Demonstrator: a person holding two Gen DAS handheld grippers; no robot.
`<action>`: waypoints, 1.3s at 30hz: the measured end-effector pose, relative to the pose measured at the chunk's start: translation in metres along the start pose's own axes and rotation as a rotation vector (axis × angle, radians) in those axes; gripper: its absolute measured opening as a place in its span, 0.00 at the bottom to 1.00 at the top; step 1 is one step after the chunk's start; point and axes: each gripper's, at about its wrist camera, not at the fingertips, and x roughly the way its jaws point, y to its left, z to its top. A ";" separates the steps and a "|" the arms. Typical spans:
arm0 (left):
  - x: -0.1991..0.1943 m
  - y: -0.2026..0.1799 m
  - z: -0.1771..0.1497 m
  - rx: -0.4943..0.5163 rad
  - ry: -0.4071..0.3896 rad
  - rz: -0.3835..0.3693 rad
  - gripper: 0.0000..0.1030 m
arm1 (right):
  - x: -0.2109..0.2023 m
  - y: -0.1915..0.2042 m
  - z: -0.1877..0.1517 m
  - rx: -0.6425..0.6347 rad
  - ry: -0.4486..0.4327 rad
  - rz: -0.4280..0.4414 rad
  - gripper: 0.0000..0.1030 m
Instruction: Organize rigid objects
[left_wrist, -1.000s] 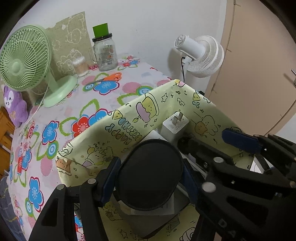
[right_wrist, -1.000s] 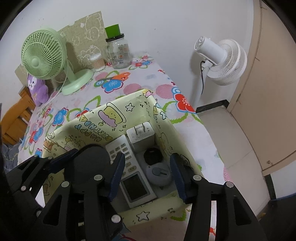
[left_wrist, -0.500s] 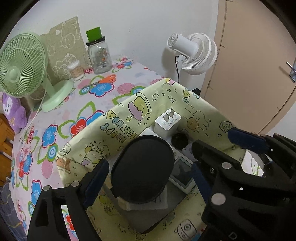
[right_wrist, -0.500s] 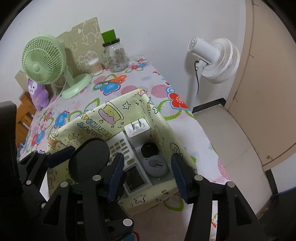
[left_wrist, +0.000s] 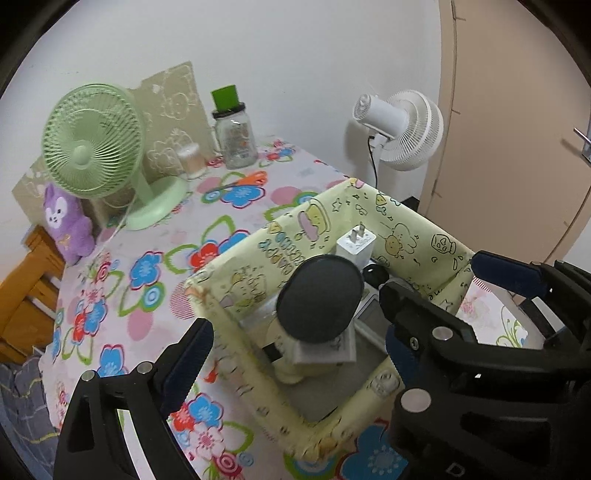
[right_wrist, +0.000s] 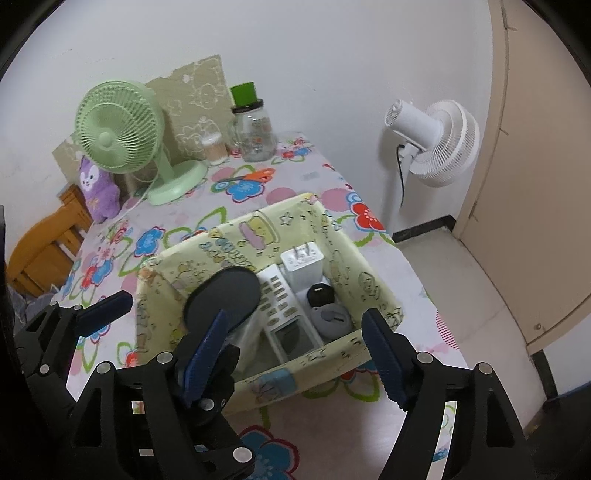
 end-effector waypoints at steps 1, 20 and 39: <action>-0.003 0.002 -0.002 -0.006 -0.003 0.004 0.93 | -0.003 0.003 -0.002 -0.005 -0.005 0.005 0.77; -0.055 0.042 -0.046 -0.113 -0.072 0.071 0.96 | -0.040 0.048 -0.029 -0.091 -0.073 0.031 0.80; -0.100 0.077 -0.089 -0.225 -0.135 0.154 1.00 | -0.071 0.081 -0.052 -0.181 -0.133 0.087 0.82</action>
